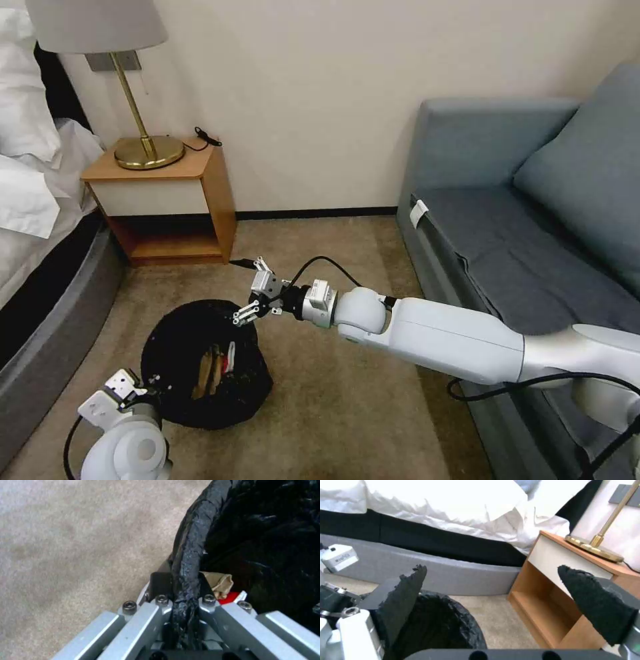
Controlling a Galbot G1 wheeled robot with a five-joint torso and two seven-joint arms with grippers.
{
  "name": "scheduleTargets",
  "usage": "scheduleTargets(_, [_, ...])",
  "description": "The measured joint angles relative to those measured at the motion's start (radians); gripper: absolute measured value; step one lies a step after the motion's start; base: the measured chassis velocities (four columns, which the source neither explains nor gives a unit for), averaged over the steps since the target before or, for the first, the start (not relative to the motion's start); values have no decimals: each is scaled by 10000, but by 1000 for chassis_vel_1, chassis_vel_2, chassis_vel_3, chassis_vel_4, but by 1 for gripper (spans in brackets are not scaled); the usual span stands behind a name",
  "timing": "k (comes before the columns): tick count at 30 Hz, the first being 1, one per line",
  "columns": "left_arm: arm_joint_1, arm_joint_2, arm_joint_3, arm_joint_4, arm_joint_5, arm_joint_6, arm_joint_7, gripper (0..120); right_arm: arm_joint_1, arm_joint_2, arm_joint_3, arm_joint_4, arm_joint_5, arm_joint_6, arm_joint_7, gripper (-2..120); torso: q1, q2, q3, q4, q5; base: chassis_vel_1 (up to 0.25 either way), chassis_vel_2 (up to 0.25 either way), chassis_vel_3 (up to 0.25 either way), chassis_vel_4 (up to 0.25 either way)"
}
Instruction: Pick up the trash bin, then pick up the garbage on the floor and place it into the trash bin.
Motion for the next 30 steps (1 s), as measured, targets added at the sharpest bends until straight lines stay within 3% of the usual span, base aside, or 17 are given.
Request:
scheduleTargets(12, [-136,1,-213,563,-11,-195,61,2,-156,-34,46,-57,-67,47,-26,100,0,0,-1,1,4,0,0,0,0])
scheduleTargets(18, [-73,-3,-234,583,577,-527,526,2,-213,-49,52,-90,-87,48,-33,100,0,0,0,0,-11,0,0,0,0])
scheduleTargets(21, [-55,-2,-234,584,915,-761,736,7,-226,-63,56,-98,-95,48,-34,100,0,0,0,0,-6,0,0,0,0])
scheduleTargets(30, [51,-1,-176,502,2052,-1302,1343,43,-330,-165,145,-101,-108,49,-39,100,0,0,0,0,-1,0,0,0,0])
